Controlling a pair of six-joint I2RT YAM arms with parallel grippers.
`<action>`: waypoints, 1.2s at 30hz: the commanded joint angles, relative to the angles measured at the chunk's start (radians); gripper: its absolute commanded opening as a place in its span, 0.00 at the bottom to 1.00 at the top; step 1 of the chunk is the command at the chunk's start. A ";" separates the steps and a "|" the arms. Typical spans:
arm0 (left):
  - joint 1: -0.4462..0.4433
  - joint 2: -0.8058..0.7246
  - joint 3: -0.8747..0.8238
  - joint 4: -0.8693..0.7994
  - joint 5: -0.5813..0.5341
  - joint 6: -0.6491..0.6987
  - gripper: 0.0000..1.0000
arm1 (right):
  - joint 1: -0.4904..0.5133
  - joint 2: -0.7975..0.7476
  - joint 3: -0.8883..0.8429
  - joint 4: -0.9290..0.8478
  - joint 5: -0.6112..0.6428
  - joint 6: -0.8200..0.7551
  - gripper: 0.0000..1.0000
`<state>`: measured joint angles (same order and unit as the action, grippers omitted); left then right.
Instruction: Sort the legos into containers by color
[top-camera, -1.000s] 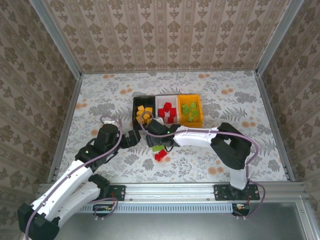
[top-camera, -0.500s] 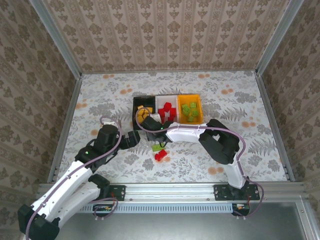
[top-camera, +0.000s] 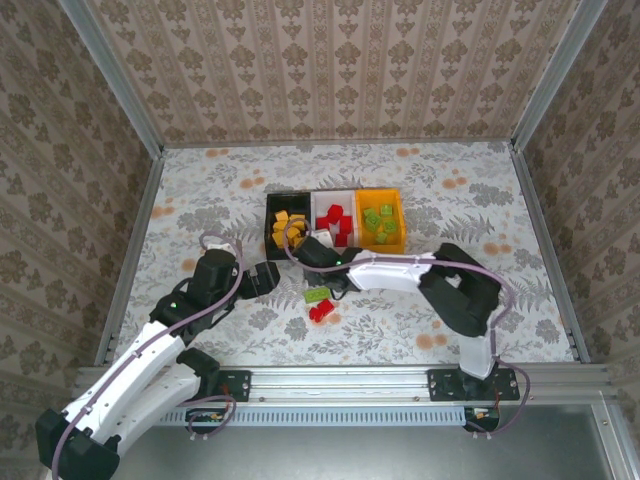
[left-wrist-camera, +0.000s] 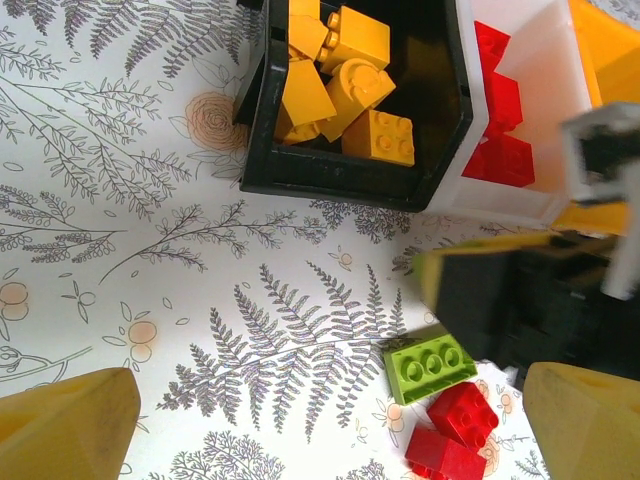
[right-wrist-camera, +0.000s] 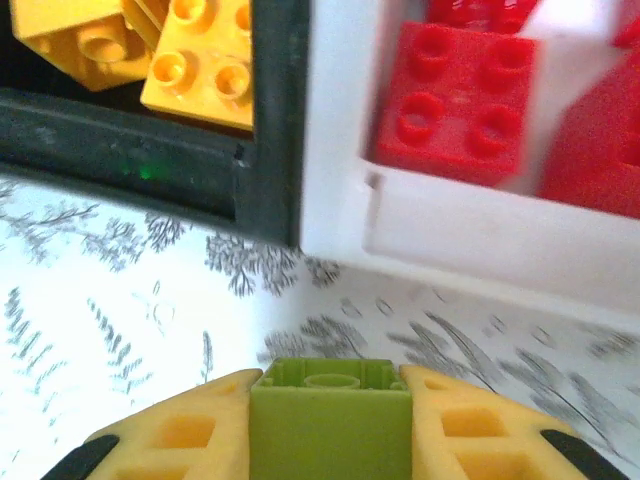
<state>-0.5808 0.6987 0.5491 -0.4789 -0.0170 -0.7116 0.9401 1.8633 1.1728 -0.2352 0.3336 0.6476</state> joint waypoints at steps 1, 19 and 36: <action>0.006 0.009 -0.006 0.013 0.026 0.022 1.00 | 0.007 -0.184 -0.081 0.000 0.024 0.003 0.27; -0.082 0.336 0.077 0.072 0.069 0.172 0.95 | -0.448 -0.235 -0.027 -0.200 -0.085 -0.051 0.32; -0.207 0.554 0.155 0.124 0.100 0.204 0.92 | -0.462 -0.242 0.045 -0.195 -0.122 -0.045 0.76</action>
<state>-0.7658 1.2251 0.6685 -0.3607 0.0669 -0.5400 0.4698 1.7008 1.2430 -0.4263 0.2283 0.6010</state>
